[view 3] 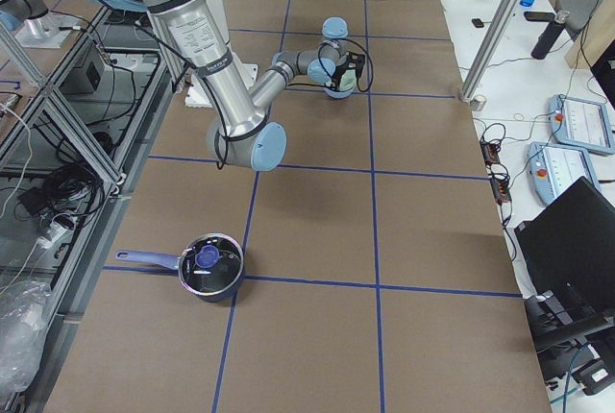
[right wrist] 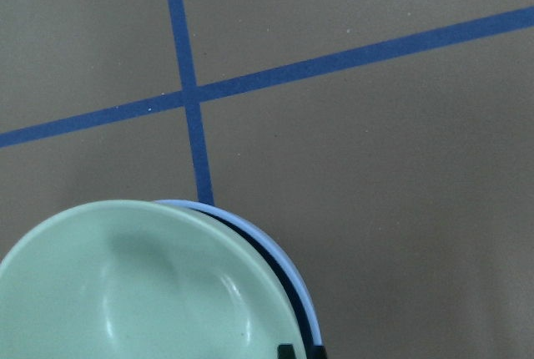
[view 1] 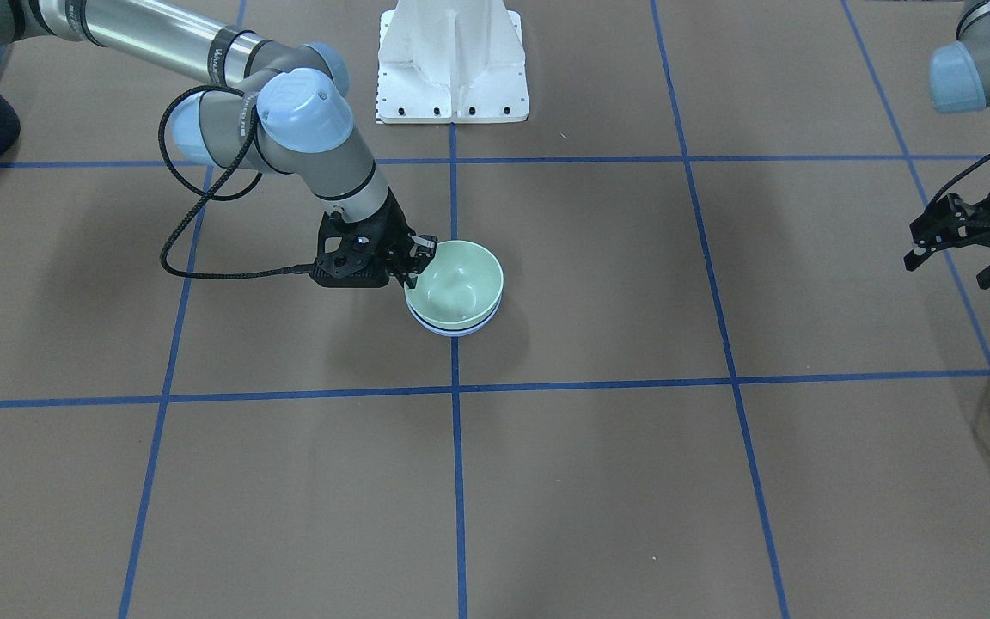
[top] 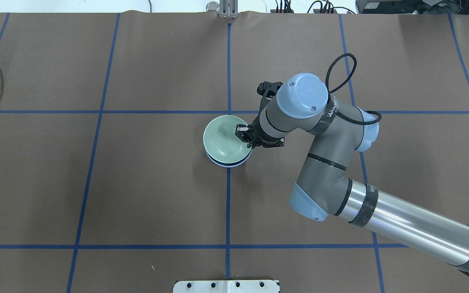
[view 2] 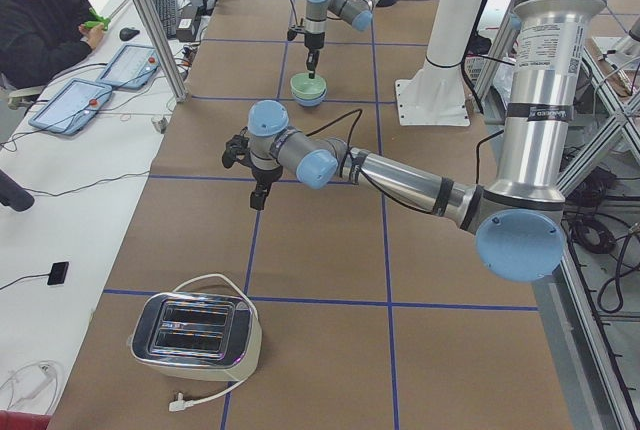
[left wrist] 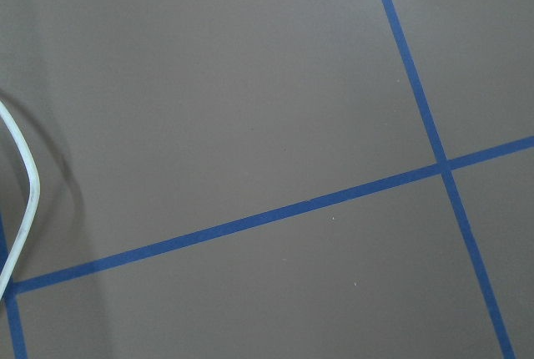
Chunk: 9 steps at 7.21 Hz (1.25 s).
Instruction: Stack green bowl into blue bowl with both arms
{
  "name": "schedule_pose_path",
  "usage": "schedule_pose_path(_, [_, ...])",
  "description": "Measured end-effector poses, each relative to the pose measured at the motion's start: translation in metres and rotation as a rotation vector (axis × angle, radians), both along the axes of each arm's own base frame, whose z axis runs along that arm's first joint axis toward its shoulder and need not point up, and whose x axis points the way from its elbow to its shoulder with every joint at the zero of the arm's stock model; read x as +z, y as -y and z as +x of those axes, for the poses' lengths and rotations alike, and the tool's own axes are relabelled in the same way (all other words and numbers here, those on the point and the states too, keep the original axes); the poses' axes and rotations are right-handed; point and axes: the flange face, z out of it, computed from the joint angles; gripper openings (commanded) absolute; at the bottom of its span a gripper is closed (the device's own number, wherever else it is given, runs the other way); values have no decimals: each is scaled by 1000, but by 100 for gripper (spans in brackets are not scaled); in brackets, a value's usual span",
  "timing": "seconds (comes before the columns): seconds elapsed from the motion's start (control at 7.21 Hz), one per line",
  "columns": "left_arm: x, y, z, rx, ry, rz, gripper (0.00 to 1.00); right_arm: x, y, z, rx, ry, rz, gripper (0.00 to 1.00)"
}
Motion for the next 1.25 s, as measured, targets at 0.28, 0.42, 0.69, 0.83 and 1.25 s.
schedule_pose_path(0.28, [0, 0, 0, 0, 0, 0, 98, -7, -3, 4, -3, 14, 8, 100])
schedule_pose_path(0.42, [0, 0, 0, -1, -1, 0, 98, -10, -4, 6, 5, 21, 4, 100])
schedule_pose_path(0.69, [-1, 0, 0, 0, -2, -1, 98, -17, -2, 14, 28, 35, 3, 100])
schedule_pose_path(0.83, [-1, 0, 0, 1, -3, 0, 98, -19, 6, 22, 43, 37, 8, 100])
schedule_pose_path(1.25, [-1, 2, -7, -5, 0, 5, 98, 5, 67, 102, 47, 19, 61, 100])
